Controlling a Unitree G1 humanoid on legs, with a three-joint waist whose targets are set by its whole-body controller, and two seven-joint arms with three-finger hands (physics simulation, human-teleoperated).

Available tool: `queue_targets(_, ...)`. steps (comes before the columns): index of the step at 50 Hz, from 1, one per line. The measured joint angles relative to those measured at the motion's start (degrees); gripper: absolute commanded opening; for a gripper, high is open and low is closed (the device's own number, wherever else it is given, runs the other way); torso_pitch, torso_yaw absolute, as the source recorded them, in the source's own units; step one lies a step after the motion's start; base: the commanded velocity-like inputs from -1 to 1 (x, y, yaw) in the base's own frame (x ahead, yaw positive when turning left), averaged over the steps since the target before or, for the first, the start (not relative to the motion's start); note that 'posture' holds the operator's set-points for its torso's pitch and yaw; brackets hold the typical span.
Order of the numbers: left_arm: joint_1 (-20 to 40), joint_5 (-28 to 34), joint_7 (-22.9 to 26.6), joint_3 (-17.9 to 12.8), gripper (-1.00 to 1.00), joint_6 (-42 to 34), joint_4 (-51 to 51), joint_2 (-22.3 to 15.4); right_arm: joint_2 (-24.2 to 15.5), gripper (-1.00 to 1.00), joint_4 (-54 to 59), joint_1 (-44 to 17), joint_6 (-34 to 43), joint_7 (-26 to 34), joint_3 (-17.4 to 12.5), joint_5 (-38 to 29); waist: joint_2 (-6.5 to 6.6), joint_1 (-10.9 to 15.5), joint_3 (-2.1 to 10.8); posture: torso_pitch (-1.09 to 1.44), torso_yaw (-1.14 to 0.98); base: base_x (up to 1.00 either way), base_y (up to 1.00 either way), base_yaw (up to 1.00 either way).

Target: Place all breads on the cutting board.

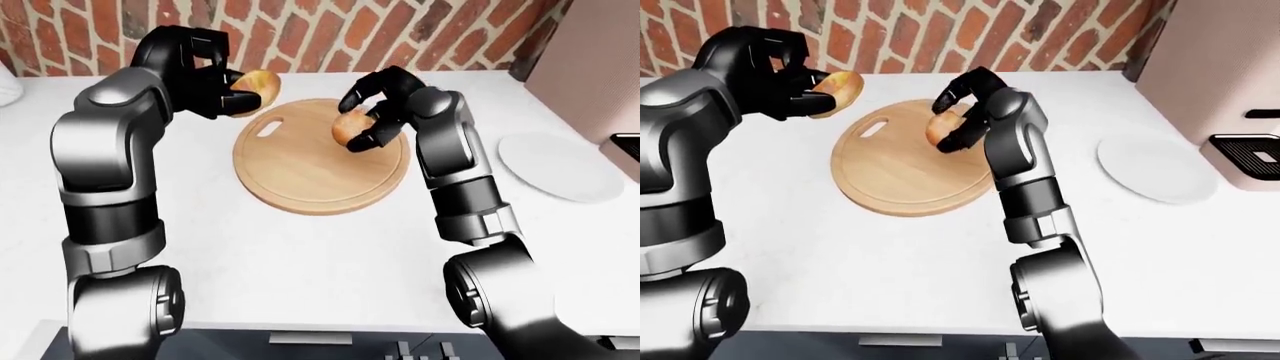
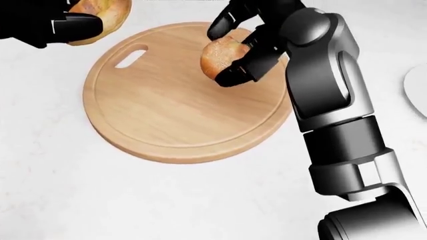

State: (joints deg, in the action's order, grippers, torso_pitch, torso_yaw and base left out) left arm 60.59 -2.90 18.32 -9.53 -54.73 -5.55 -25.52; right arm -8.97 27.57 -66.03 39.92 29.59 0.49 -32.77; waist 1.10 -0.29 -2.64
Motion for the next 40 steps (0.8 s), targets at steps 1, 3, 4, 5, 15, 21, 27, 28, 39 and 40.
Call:
queue_targets(1, -0.03, -0.01, -0.02, 0.00, -1.00, -0.11, 0.09, 0.00, -0.01, 0.26, -0.04, 0.18, -0.05, 0.02, -0.01, -0.06, 0.00, 0.01, -0.01, 0.00, 0.00, 0.00, 0.00, 0.00)
queue_targets(3, -0.14, -0.01, -0.06, -0.02, -1.00, -0.15, 0.22, 0.03, 0.02, 0.32, -0.33, 0.43, 0.03, 0.20, 0.02, -0.20, 0.01, 0.02, 0.01, 0.00, 0.00, 0.00, 0.00, 0.00)
queue_targets(4, -0.18, -0.01, -0.08, -0.02, -1.00, -0.07, 0.16, 0.08, 0.04, 0.46, -0.50, 0.51, 0.10, 0.31, 0.05, -0.27, 0.01, 0.03, 0.01, 0.00, 0.00, 0.00, 0.00, 0.00)
queue_targets(5, -0.20, -0.01, -0.11, 0.00, -1.00, -0.08, 0.13, 0.13, 0.08, 0.50, -0.71, 0.56, 0.18, 0.39, 0.06, -0.35, 0.01, 0.03, 0.01, 0.00, 0.00, 0.00, 0.00, 0.00)
queue_targets(15, -0.37, -0.15, -0.21, -0.14, -1.00, -0.42, 0.73, 0.08, 0.56, 1.00, -1.72, 1.90, 0.36, 0.27, -0.08, -0.61, -0.04, 0.03, 0.12, 0.00, 0.00, 0.00, 0.00, 0.00)
queue_targets(21, -1.32, -0.12, -0.32, 0.53, -1.00, -0.19, 1.36, 1.11, -0.10, 1.00, 0.51, -1.34, 1.21, -0.38, -1.36, 0.56, 0.09, 0.12, -0.08, 0.00, 0.00, 0.00, 0.00, 0.00)
queue_targets(27, -1.86, 0.84, 0.10, 2.38, -1.00, 1.07, -0.71, 3.30, -1.68, 1.00, 0.76, -6.73, 2.04, -2.46, -3.18, 2.84, -0.08, 0.17, 0.07, 0.00, 0.00, 0.00, 0.00, 0.00)
queue_targets(28, -1.79, 1.11, 0.18, 2.73, -1.00, 1.30, -1.22, 3.75, -1.83, 1.00, 0.85, -7.58, 2.07, -3.15, -3.60, 3.57, -0.13, 0.19, 0.07, 0.00, 0.00, 0.00, 0.00, 0.00)
queue_targets(39, 0.97, 5.85, 1.91, 5.66, -1.00, 6.31, -10.08, 7.82, -4.23, 1.00, 2.67, -14.72, 3.30, -11.82, -4.74, 12.09, -0.76, 0.39, 0.01, 0.00, 0.00, 0.00, 0.00, 0.00)
queue_targets(40, 1.13, 6.27, 2.07, 5.78, -1.00, 6.90, -10.94, 8.13, -4.40, 1.00, 2.38, -14.67, 3.39, -12.18, -4.55, 12.54, -0.82, 0.39, 0.03, 0.00, 0.00, 0.00, 0.00, 0.00)
